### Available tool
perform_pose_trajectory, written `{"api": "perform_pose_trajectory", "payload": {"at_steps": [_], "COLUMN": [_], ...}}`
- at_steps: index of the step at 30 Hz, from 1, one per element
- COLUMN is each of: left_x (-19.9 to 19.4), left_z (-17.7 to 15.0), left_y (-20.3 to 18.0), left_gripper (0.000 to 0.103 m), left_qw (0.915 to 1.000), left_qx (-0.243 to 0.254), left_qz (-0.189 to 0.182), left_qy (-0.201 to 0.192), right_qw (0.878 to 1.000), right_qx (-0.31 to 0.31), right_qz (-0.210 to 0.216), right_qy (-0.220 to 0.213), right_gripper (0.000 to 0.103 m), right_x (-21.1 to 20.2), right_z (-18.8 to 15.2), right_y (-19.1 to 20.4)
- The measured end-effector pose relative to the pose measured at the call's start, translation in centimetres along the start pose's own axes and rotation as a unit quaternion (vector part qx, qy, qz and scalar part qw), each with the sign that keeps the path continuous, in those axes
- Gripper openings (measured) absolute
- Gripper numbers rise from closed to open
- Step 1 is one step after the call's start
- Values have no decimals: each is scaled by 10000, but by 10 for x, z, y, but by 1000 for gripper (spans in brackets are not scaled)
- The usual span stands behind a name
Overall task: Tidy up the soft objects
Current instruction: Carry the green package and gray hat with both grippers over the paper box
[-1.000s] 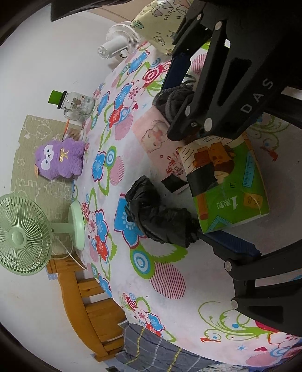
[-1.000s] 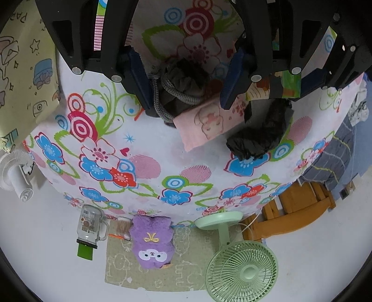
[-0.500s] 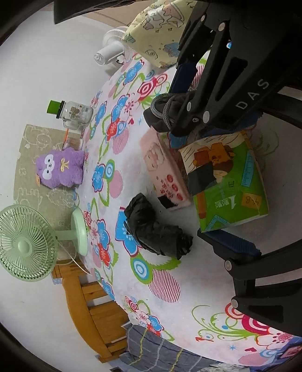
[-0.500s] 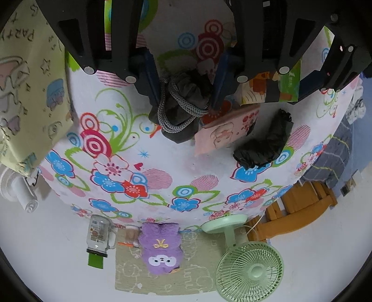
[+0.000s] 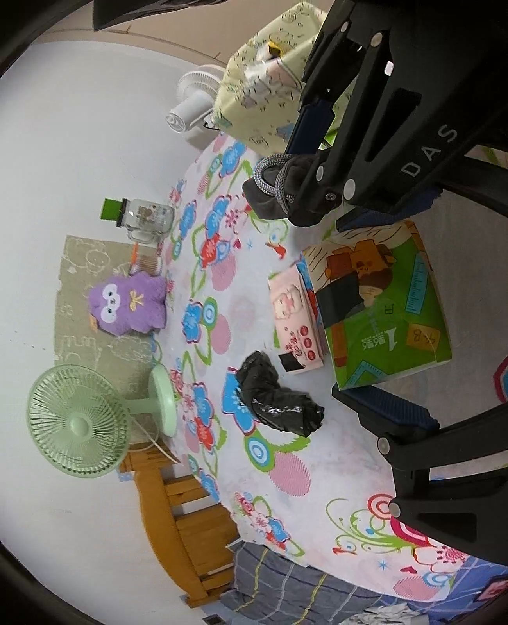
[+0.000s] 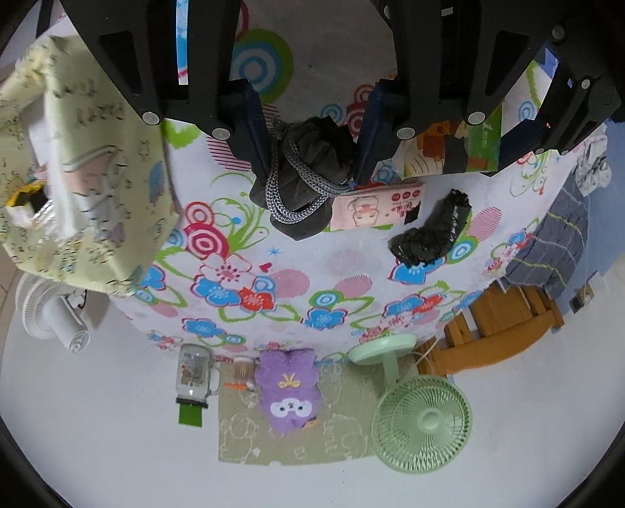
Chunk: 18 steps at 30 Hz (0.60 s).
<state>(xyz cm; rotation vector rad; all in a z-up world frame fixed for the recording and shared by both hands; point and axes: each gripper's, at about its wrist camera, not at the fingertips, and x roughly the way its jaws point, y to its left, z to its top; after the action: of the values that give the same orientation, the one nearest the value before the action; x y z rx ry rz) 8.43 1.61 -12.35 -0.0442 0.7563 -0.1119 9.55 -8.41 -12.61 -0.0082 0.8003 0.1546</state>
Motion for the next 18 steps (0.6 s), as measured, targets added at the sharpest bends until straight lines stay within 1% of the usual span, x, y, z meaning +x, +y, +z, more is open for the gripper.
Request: {"api": "perform_pose_trajectory", "payload": {"at_steps": [18], "left_x": [-63], "left_z": [20], "left_y": [-34], "left_gripper": [77], "left_qw": [9982], "left_qx": [293], "left_qz": [-97], "left_qy": [-520], "right_qw": [9983], "right_qx": [45], "right_qz": [-179], "right_qy": [-558], "right_gripper": [44], "right_x": [-77], "right_z": [13], "right_y": [-15]}}
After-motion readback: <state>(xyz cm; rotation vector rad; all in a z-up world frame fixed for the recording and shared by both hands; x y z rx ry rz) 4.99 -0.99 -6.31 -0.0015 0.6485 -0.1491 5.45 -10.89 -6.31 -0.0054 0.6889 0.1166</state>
